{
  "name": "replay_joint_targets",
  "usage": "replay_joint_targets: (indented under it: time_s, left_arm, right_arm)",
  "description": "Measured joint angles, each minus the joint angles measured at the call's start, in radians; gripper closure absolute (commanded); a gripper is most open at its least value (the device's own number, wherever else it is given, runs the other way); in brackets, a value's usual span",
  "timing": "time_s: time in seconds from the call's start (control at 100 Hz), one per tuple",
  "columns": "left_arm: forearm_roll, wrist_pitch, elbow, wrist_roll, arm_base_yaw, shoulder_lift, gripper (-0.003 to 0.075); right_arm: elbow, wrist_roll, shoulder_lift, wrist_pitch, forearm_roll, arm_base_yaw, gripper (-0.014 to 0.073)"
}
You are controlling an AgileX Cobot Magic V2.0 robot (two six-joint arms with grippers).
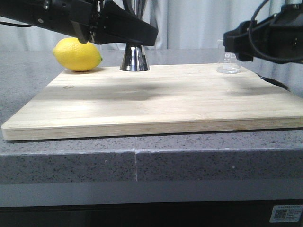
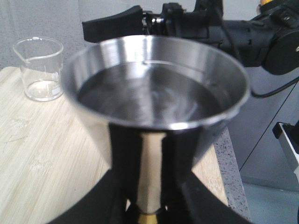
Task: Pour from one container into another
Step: 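Open the right gripper, release the beaker and raise the right arm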
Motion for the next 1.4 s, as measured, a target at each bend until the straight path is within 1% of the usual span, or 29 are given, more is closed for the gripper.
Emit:
replay_joint_targets:
  time_s: [0.23,0.43,0.67,0.86,1.11,1.23,1.4]
  left_arm:
    - [0.0,0.0,0.0,0.0,0.0,0.0,0.0722]
    - [0.0,0.0,0.0,0.0,0.0,0.0,0.0722]
    - [0.0,0.0,0.0,0.033,0.0,0.0,0.0722]
    - [0.0,0.0,0.0,0.08,0.0,0.0,0.0722]
    - [0.0,-0.023,0.0,0.135,0.0,0.0,0.0722]
    - [0.0,-0.027,0.0,0.15,0.007,0.0,0.0722]
    - [-0.004,-0.032,0.0,0.162,0.052,0.0,0.0722]
  right_arm:
    - [0.0,0.0,-0.112,0.043,-0.01,0.038,0.0144]
    - [0.002,-0.002,-0.246,0.133,-0.03,0.039,0.0144]
    - [0.002,-0.008,-0.423,0.184,-0.038,0.039,0.0144]
    - [0.002,-0.012,-0.534,0.26,-0.043,0.039,0.0144]
    - [0.006,-0.012,-0.595,0.352,-0.048,0.039,0.0144]
    - [0.006,-0.014,-0.6,0.365,-0.053,0.039,0.0144]
    - [0.006,-0.016,-0.6,0.366,-0.054,0.039,0.0144]
